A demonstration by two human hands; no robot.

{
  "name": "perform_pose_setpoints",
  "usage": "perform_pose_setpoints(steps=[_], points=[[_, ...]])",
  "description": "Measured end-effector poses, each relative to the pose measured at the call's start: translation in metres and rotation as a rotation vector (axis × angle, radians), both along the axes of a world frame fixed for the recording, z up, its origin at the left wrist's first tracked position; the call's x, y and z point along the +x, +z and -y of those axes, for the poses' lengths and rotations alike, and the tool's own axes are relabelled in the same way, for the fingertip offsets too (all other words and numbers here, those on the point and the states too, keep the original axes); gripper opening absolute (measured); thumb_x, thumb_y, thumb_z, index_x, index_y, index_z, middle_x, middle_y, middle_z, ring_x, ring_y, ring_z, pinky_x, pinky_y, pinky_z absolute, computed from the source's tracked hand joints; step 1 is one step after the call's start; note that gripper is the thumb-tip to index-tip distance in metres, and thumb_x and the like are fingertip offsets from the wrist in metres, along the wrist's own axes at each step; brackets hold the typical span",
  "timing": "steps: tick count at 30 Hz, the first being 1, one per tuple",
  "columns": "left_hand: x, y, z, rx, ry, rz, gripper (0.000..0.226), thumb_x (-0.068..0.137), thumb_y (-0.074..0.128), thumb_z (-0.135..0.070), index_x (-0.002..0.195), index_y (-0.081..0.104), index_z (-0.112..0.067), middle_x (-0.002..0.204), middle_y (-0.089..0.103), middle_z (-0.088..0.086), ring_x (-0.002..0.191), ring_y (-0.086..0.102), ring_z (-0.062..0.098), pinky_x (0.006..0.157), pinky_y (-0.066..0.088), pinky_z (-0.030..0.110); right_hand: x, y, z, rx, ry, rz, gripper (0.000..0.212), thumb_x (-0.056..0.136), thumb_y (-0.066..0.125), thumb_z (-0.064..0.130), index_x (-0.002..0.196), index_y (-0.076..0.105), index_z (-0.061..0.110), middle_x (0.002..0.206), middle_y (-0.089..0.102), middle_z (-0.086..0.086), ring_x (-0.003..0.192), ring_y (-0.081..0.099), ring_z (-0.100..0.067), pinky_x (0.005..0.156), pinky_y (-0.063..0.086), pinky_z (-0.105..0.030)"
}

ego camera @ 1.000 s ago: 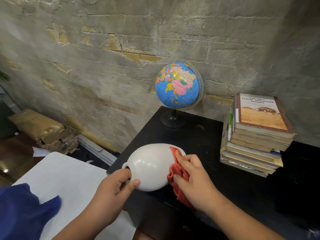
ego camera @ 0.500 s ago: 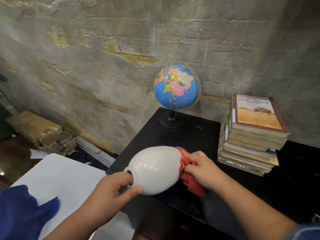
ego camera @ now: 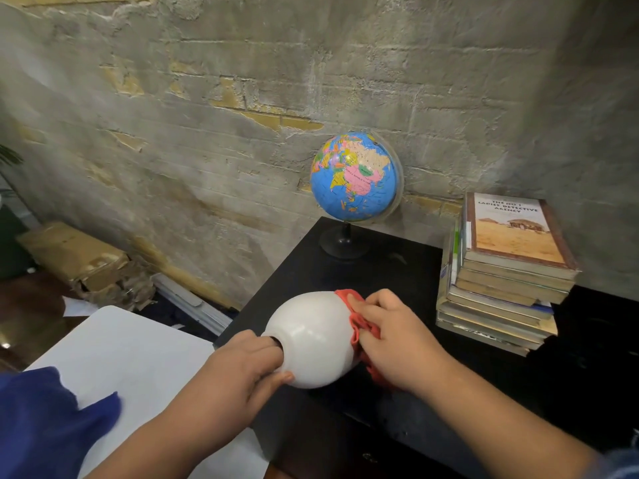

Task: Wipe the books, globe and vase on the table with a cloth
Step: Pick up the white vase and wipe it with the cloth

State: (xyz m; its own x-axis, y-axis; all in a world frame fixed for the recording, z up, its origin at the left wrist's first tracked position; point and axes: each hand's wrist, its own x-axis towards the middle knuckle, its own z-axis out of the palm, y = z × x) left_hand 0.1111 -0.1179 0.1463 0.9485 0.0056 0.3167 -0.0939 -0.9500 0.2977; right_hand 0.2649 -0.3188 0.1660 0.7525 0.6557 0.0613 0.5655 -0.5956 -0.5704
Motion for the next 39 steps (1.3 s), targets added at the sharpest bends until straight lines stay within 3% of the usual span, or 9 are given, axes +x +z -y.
perform_pose_setpoints(steps=[5, 11, 16, 20, 25, 28, 32, 36, 39], points=[[0.004, 0.006, 0.002, 0.075, -0.004, 0.025, 0.027, 0.087, 0.042, -0.051, 0.07, 0.043, -0.031, 0.072, 0.043, -0.019, 0.073, 0.034, -0.001, 0.054, 0.036, 0.014, -0.034, 0.028, -0.007, 0.002, 0.336, 0.349, 0.052, 0.094, 0.047, 0.036, 0.144, 0.035, 0.041, 0.125, 0.036, 0.015, 0.107, 0.036, -0.013, 0.092, 0.043, -0.026], [0.01, 0.012, 0.005, 0.096, -0.026, 0.026, 0.023, 0.087, 0.044, -0.046, 0.071, 0.035, -0.033, 0.072, 0.039, -0.021, 0.073, 0.031, 0.0, 0.053, 0.028, 0.009, 0.002, 0.032, -0.005, -0.114, 0.145, 0.235, 0.042, 0.096, 0.046, 0.038, 0.138, 0.046, 0.041, 0.122, 0.039, 0.019, 0.107, 0.041, -0.013, 0.093, 0.041, -0.025], [0.017, 0.017, 0.01, 0.173, -0.114, 0.023, 0.017, 0.087, 0.046, -0.04, 0.073, 0.044, -0.029, 0.075, 0.051, -0.016, 0.074, 0.031, 0.001, 0.063, 0.029, 0.015, -0.031, 0.055, -0.02, -0.16, 0.442, 0.518, 0.056, 0.083, 0.027, 0.053, 0.126, 0.059, 0.036, 0.116, 0.051, 0.009, 0.089, 0.045, -0.023, 0.067, 0.049, -0.038], [0.018, 0.019, 0.012, 0.185, -0.151, 0.032, 0.019, 0.09, 0.047, -0.039, 0.075, 0.044, -0.028, 0.077, 0.051, -0.015, 0.074, 0.033, 0.005, 0.063, 0.03, 0.017, 0.01, 0.073, -0.036, -0.26, 0.327, 0.109, 0.034, 0.093, 0.048, 0.03, 0.123, 0.062, 0.042, 0.114, 0.049, 0.014, 0.103, 0.05, -0.018, 0.095, 0.042, -0.032], [0.004, 0.007, 0.0, 0.094, -0.066, -0.012, 0.013, 0.089, 0.042, -0.047, 0.082, 0.045, -0.036, 0.085, 0.05, -0.024, 0.082, 0.029, -0.006, 0.069, 0.032, 0.004, 0.045, 0.034, -0.011, 0.03, 0.036, -0.544, 0.029, 0.094, 0.053, 0.013, 0.089, 0.065, 0.039, 0.094, 0.063, 0.013, 0.089, 0.061, -0.01, 0.083, 0.049, -0.026], [-0.005, -0.007, -0.011, -0.018, -0.001, -0.052, 0.035, 0.091, 0.03, -0.063, 0.082, 0.05, -0.035, 0.089, 0.044, -0.026, 0.084, 0.036, -0.005, 0.073, 0.038, 0.009, 0.042, -0.005, 0.002, 0.156, -0.175, -0.76, 0.025, 0.097, 0.049, 0.012, 0.099, 0.066, 0.03, 0.092, 0.068, -0.002, 0.081, 0.065, -0.017, 0.075, 0.053, -0.029], [-0.011, -0.017, -0.014, -0.209, 0.154, -0.154, 0.072, 0.076, 0.017, -0.083, 0.099, 0.061, -0.031, 0.096, 0.052, -0.025, 0.1, 0.044, 0.0, 0.081, 0.043, 0.012, 0.015, -0.038, -0.006, 0.265, -0.224, -0.374, 0.033, 0.097, 0.05, 0.013, 0.127, 0.059, 0.024, 0.116, 0.051, 0.005, 0.1, 0.057, -0.011, 0.07, 0.036, 0.001], [-0.008, -0.013, -0.011, -0.314, 0.227, -0.138, 0.025, 0.09, 0.05, -0.045, 0.097, 0.061, -0.023, 0.094, 0.057, -0.018, 0.093, 0.053, 0.005, 0.08, 0.049, 0.021, -0.019, -0.042, -0.014, 0.421, -0.153, -0.416, 0.035, 0.096, 0.053, 0.025, 0.123, 0.046, 0.047, 0.122, 0.042, 0.014, 0.093, 0.063, -0.008, 0.066, 0.053, -0.015], [-0.001, -0.004, -0.01, -0.321, 0.197, -0.104, 0.042, 0.089, 0.04, -0.058, 0.08, 0.057, -0.021, 0.08, 0.056, -0.013, 0.084, 0.051, 0.005, 0.07, 0.048, 0.025, -0.015, -0.045, -0.01, 0.354, -0.208, -0.406, 0.046, 0.099, 0.048, 0.021, 0.141, 0.036, 0.036, 0.119, 0.035, 0.025, 0.101, 0.052, 0.009, 0.077, 0.043, -0.003]])
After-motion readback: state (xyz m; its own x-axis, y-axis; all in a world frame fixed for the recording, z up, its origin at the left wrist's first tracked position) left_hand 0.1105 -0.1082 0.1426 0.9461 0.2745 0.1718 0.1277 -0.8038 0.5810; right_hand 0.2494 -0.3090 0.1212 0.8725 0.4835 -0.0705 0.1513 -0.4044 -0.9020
